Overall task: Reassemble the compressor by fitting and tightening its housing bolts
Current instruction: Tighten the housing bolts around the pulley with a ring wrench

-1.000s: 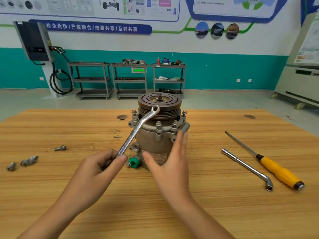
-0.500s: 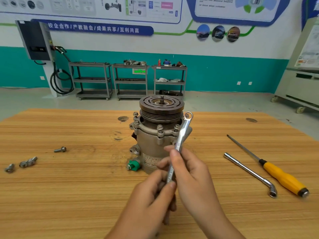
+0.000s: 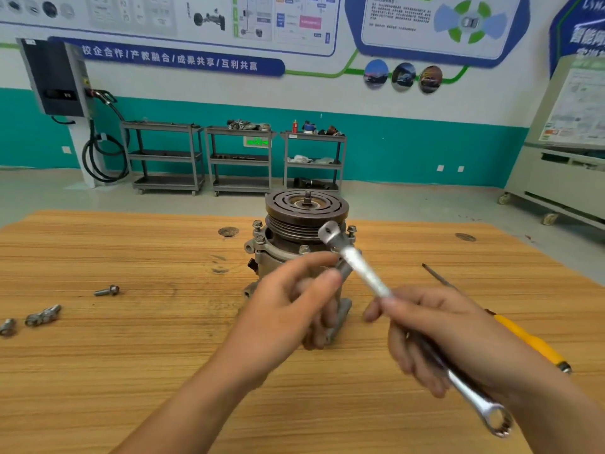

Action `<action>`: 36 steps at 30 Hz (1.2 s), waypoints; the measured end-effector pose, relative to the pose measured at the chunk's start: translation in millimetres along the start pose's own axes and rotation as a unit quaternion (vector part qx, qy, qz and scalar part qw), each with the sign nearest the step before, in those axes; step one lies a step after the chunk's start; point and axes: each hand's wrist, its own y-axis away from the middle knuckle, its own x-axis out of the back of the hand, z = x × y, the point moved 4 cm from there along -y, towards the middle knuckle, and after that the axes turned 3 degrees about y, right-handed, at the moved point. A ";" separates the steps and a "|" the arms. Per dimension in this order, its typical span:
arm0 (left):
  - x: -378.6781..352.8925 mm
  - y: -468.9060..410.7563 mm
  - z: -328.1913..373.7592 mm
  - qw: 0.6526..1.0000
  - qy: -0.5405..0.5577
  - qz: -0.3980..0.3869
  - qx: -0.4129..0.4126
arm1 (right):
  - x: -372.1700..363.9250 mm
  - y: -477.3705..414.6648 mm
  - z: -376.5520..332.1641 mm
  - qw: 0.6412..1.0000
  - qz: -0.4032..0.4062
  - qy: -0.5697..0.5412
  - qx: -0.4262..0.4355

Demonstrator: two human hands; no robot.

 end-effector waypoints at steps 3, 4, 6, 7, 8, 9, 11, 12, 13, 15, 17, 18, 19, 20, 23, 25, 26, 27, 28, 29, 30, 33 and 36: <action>-15.1 -10.1 -2.6 0.994 0.094 -0.026 0.054 | -14.1 2.6 5.1 0.994 -0.103 -0.027 -0.040; -19.0 -12.3 -4.1 0.988 0.138 -0.014 0.069 | -15.8 2.9 4.3 0.992 -0.109 -0.050 -0.033; -21.5 -17.8 -5.1 0.967 0.237 0.030 0.084 | -15.2 3.0 3.8 0.987 -0.080 -0.139 -0.004; -20.8 -21.2 -6.1 0.950 0.294 0.055 0.095 | -13.6 2.2 4.9 0.977 -0.043 -0.206 0.022; -20.7 -24.3 -6.6 0.928 0.347 0.077 0.109 | -12.2 1.0 8.1 0.967 0.002 -0.244 0.069; -22.2 -26.7 -6.8 0.913 0.379 0.092 0.120 | -12.3 -0.9 11.9 0.965 0.057 -0.226 0.120; -29.0 -27.8 -9.4 0.919 0.359 0.099 0.129 | -18.7 -4.6 16.9 0.955 0.166 -0.104 0.222; -32.9 -27.0 -9.3 0.927 0.338 0.095 0.134 | -23.0 -6.1 17.2 0.939 0.203 -0.071 0.267; -35.8 -25.4 -9.4 0.932 0.324 0.086 0.135 | -25.2 -7.3 17.3 0.924 0.236 -0.068 0.294; -36.7 -22.4 -8.7 0.942 0.301 0.061 0.132 | -22.3 -7.5 16.5 0.898 0.287 -0.096 0.319; -32.6 -20.4 -6.4 0.948 0.288 0.039 0.125 | -17.8 -8.3 17.9 0.892 0.297 -0.120 0.319; -30.7 -20.3 -6.6 0.950 0.283 0.035 0.131 | -16.0 -9.7 17.6 0.889 0.307 -0.107 0.321; -28.8 -20.0 -8.7 0.951 0.276 0.027 0.141 | -17.2 -10.7 13.5 0.889 0.311 -0.088 0.325; -26.9 -18.7 -10.3 0.951 0.268 0.015 0.155 | -18.2 -11.6 10.3 0.888 0.307 -0.078 0.333; 1.5 -13.7 -15.6 0.979 0.147 0.011 0.138 | -6.8 -12.1 6.5 0.877 0.316 -0.164 0.324; 55.5 -13.2 -21.4 0.989 -0.090 0.116 0.016 | 8.0 -6.5 4.8 0.870 0.322 -0.232 0.294; 82.2 -14.0 -24.6 0.969 -0.181 0.166 -0.028 | 15.1 -5.4 4.2 0.867 0.326 -0.254 0.278; 101.7 -18.6 -29.8 0.954 -0.240 0.175 -0.027 | 20.8 -6.1 4.3 0.868 0.325 -0.266 0.266; 112.8 -27.3 -38.2 0.950 -0.278 0.142 0.005 | 24.3 -7.7 4.6 0.868 0.321 -0.273 0.262; 116.6 -38.2 -48.9 0.950 -0.296 0.088 0.045 | 26.1 -9.8 4.9 0.871 0.317 -0.273 0.259; 113.4 -48.2 -57.9 0.950 -0.300 0.030 0.077 | 26.6 -11.9 5.1 0.875 0.312 -0.268 0.257; 93.9 -67.9 -78.0 0.964 -0.242 -0.077 0.084 | 28.8 -16.4 5.6 0.882 0.302 -0.256 0.255; 94.6 -68.2 -88.7 0.971 -0.232 -0.031 0.053 | 35.9 -17.9 9.9 0.881 0.307 -0.250 0.260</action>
